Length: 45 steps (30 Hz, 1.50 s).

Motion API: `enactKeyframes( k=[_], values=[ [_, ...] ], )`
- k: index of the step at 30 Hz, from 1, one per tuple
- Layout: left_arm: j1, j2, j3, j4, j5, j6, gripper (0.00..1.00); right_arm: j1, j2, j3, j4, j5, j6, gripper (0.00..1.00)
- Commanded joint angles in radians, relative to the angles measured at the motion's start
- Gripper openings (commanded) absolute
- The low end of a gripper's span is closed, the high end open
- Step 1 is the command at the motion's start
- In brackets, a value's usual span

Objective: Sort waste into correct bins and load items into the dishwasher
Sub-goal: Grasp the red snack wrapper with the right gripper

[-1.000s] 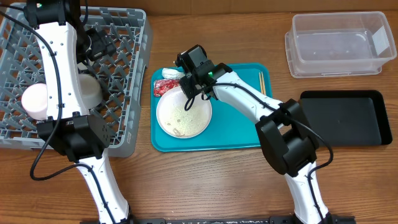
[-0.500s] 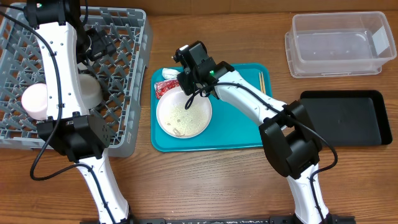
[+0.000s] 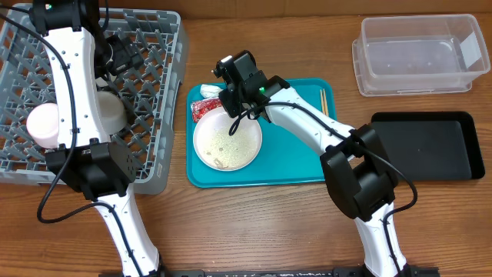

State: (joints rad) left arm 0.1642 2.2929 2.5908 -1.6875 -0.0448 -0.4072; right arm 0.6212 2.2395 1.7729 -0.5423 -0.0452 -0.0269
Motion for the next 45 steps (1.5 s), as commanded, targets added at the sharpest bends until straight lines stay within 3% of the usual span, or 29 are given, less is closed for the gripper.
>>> enactKeyframes(
  k=[1,35,39,43,45],
  values=[
    [-0.006,-0.013,0.014,-0.002,0.001,0.023,1.00,-0.011,0.025,0.011,0.008,-0.002,-0.007,0.38],
    [-0.008,-0.013,0.014,-0.002,0.001,0.023,1.00,-0.017,0.062,0.011,0.023,-0.001,-0.007,0.33],
    [-0.008,-0.013,0.014,-0.002,0.001,0.023,1.00,-0.017,0.062,0.011,0.025,-0.001,-0.007,0.24],
    [-0.008,-0.013,0.014,-0.002,0.001,0.023,1.00,-0.017,0.062,0.011,0.025,0.000,-0.007,0.04],
    [-0.006,-0.013,0.014,-0.002,0.001,0.023,1.00,-0.017,0.062,0.011,0.024,0.008,-0.006,0.04]
  ],
)
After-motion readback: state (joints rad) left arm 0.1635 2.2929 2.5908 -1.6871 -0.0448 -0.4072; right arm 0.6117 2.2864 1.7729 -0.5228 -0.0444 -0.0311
